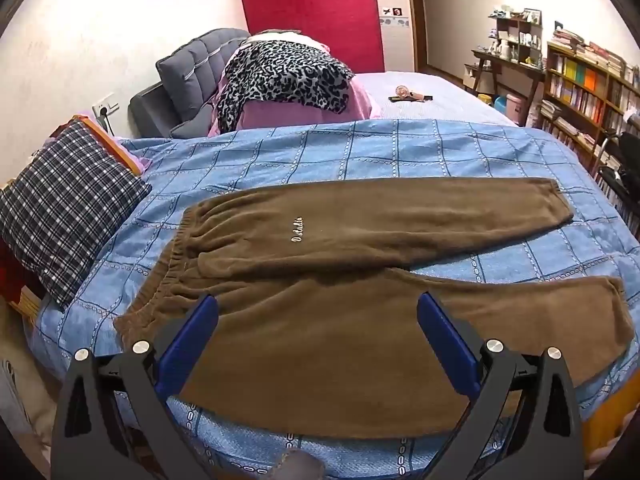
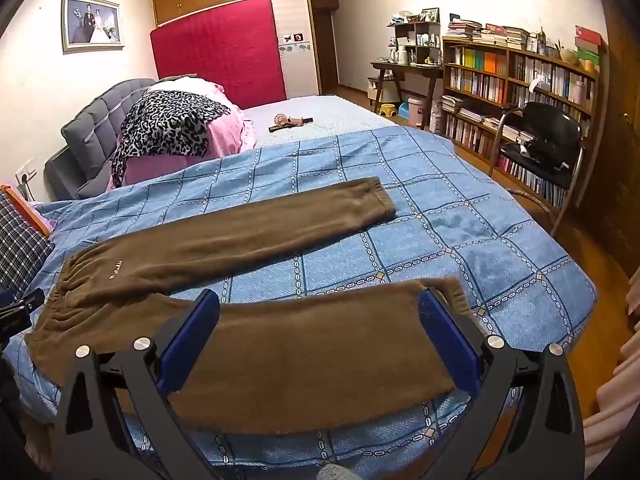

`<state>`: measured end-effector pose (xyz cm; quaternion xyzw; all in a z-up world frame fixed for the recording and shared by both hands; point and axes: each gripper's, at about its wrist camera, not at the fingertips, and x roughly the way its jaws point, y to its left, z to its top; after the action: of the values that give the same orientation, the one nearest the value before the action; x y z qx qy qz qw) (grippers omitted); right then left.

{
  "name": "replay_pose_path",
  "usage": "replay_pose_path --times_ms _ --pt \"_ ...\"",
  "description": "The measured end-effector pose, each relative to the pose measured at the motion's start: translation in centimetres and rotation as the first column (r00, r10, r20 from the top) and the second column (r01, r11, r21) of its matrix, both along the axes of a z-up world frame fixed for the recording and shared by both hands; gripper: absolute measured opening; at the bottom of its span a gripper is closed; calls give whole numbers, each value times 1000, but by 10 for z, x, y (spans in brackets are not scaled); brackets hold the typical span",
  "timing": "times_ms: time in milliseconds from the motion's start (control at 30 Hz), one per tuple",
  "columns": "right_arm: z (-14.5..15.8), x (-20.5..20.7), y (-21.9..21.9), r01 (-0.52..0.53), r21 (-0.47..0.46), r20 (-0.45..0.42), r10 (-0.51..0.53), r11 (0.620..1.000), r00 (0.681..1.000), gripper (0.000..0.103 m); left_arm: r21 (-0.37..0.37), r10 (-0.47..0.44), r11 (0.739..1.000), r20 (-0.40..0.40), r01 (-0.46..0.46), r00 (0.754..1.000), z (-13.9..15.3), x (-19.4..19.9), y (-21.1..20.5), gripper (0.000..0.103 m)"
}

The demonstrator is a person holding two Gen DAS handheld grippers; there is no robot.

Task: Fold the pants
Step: 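Move both grippers toward the brown fleece pants waistband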

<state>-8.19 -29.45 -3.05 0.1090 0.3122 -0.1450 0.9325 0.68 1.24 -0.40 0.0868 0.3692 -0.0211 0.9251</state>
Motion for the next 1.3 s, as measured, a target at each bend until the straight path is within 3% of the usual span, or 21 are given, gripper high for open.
replay_pose_path --times_ms 267,567,767,933,1133,1300 --pt "-6 -2 1 37 -72 45 -34 997 998 100 -12 34 999 -12 -34 999 -4 7 11 98" --pt "-11 1 -10 88 -60 43 -85 994 995 100 -26 48 998 -21 -49 999 -8 14 20 98" --pt "-18 4 -14 159 -96 15 -159 983 987 100 -135 16 991 -37 -21 999 -12 19 34 98" --pt "-21 3 -13 109 -100 24 -107 989 994 100 -151 29 988 -40 -35 999 -15 23 42 98" --pt "-28 12 -4 71 -178 8 -71 981 997 100 -170 62 983 -34 -67 997 -15 29 58 98" --pt "-39 21 -10 -2 -97 -20 0 995 1000 100 -207 65 976 -35 -71 997 -16 35 75 98"
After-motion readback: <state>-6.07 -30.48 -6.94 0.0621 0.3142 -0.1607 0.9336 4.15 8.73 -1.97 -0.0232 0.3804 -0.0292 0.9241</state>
